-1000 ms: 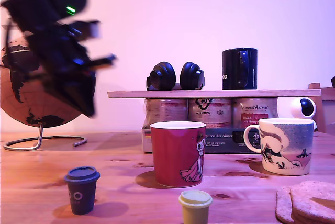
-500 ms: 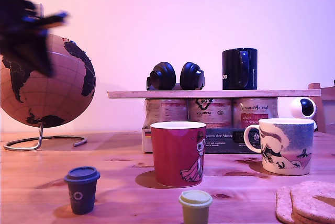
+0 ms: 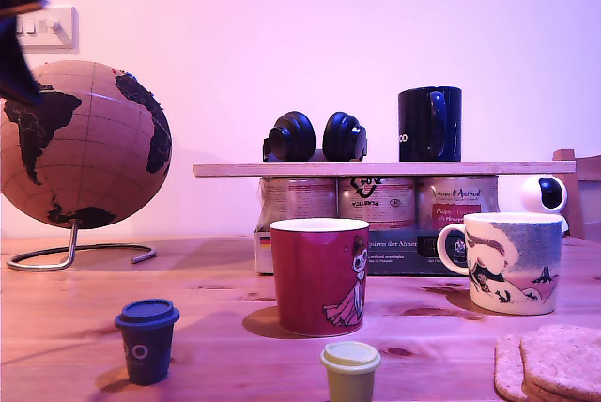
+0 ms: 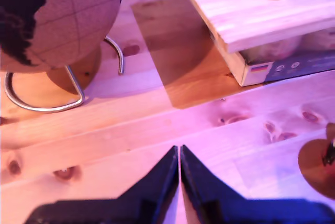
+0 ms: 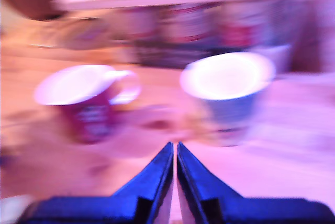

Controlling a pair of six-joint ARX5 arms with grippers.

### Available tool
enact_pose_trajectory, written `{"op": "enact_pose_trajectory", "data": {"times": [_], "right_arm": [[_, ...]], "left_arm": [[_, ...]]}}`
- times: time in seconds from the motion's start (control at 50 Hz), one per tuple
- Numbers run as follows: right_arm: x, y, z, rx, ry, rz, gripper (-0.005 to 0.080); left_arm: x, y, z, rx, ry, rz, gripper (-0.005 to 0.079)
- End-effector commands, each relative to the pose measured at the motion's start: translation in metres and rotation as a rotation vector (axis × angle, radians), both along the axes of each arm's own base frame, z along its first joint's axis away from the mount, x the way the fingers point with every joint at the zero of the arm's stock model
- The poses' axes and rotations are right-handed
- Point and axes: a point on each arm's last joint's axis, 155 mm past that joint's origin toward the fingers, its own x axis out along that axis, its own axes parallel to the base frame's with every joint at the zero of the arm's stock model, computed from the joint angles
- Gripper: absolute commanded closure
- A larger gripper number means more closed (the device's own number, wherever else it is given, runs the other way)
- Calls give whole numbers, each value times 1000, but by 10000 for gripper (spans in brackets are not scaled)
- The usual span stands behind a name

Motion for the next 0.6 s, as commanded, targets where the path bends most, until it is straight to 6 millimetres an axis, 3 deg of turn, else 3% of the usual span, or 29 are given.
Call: {"op": "enact_pose_trajectory", "data": {"times": [0.0,0.3,0.5,0.58], "right_arm": [[5,-9,6,-34,-29,-46,764],[21,-56,34,-78,-148,-280,764],[23,-87,39,-88,-167,-405,764],[23,-83,41,-81,-175,-370,764]], "left_arm": [[-5,1,-8,-2,1,0,761],[-8,-4,5,-30,-50,-29,761],[-10,-6,6,-38,-52,-37,761],[-10,-6,8,-47,-60,-33,761]]}}
